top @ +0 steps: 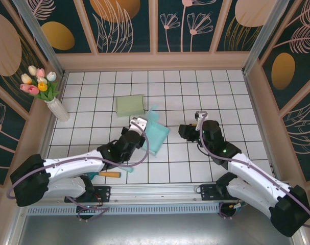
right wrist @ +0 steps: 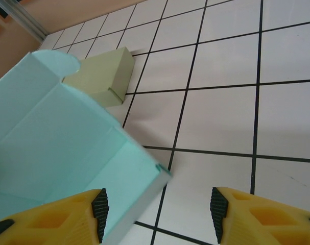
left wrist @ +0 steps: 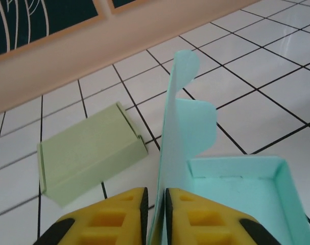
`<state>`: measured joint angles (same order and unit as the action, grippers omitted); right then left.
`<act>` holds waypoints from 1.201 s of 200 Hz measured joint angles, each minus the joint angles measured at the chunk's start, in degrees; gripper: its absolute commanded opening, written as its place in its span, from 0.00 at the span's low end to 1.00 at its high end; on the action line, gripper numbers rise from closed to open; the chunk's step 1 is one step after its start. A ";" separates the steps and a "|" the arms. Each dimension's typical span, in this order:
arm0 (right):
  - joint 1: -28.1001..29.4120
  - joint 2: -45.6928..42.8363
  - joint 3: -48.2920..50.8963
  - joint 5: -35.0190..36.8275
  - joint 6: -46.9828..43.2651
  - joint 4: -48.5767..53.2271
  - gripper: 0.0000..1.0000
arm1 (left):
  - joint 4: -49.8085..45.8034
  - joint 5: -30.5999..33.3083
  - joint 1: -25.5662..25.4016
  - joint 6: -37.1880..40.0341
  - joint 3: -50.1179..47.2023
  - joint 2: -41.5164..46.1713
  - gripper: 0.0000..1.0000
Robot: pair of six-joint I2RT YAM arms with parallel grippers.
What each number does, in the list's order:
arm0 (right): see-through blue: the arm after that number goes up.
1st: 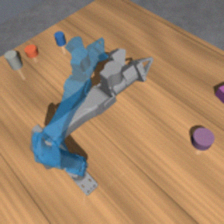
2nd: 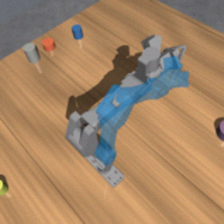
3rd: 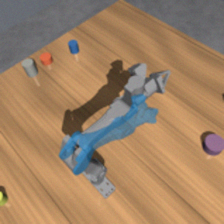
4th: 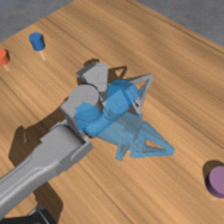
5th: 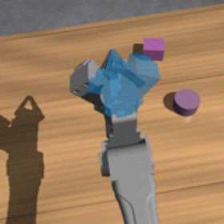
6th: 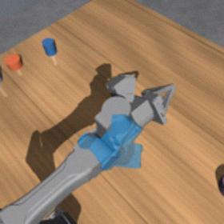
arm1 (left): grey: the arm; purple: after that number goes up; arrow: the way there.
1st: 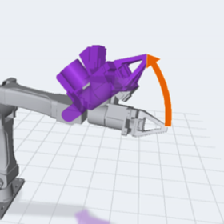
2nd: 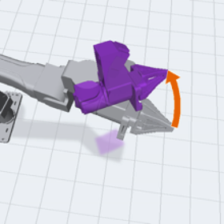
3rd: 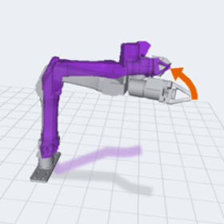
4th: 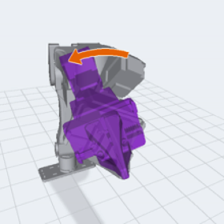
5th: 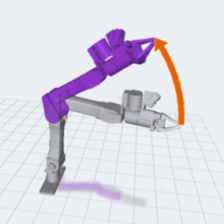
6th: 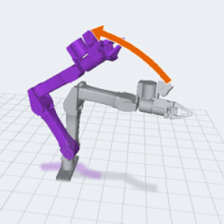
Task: Fold the paper box
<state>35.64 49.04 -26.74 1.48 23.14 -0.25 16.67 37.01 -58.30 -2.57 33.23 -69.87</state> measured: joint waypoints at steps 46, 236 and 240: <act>-0.63 6.08 2.49 1.16 -11.58 -13.27 0.62 | -1.01 -12.87 4.90 13.31 3.37 -1.07 0.08; -20.35 27.21 1.81 -38.51 -58.99 -32.92 0.48 | -13.97 -39.76 8.17 24.61 13.66 1.33 0.02; -20.35 27.21 1.77 -38.86 -59.36 -32.92 0.48 | -13.94 -39.89 8.17 24.61 13.64 1.49 0.02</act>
<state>15.29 76.25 -24.97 -37.39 -36.23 -33.17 2.72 -2.87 -50.13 22.04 46.87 -68.38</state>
